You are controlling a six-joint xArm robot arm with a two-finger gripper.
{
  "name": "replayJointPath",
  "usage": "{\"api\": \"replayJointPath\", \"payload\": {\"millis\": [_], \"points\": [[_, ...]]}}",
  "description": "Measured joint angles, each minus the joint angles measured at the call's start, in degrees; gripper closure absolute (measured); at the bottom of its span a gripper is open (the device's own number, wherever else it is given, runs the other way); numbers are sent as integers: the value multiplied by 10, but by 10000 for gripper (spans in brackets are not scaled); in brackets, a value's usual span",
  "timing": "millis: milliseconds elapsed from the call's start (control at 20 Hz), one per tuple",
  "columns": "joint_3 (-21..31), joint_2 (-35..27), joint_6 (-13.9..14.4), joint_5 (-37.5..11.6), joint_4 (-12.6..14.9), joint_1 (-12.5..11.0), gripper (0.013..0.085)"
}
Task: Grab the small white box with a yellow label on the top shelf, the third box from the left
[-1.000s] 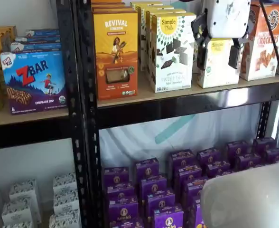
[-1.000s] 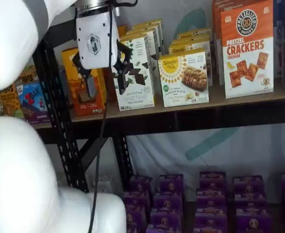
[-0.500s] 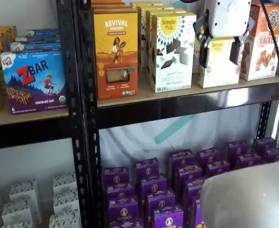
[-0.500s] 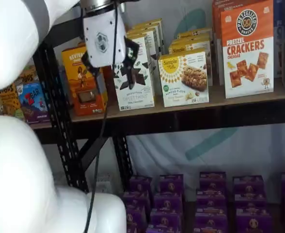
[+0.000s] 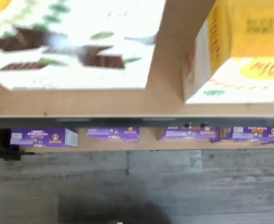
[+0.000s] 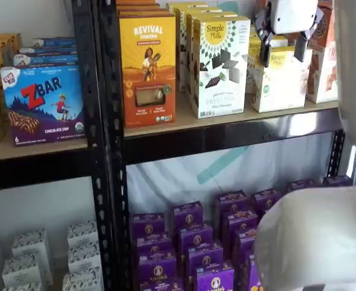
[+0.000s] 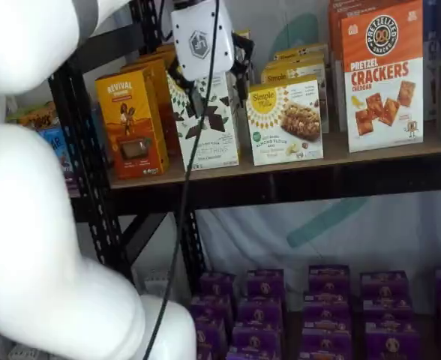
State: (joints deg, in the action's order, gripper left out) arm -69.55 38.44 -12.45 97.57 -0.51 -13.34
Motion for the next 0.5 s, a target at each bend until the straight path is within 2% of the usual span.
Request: {"api": "replayJointPath", "payload": {"millis": [250, 350, 500], "points": [[-21, -41, -39, -26, -20, -42, 130], [-33, -60, -56, -29, -37, -61, 130], [-44, -78, -72, -42, -43, -76, 130]]}}
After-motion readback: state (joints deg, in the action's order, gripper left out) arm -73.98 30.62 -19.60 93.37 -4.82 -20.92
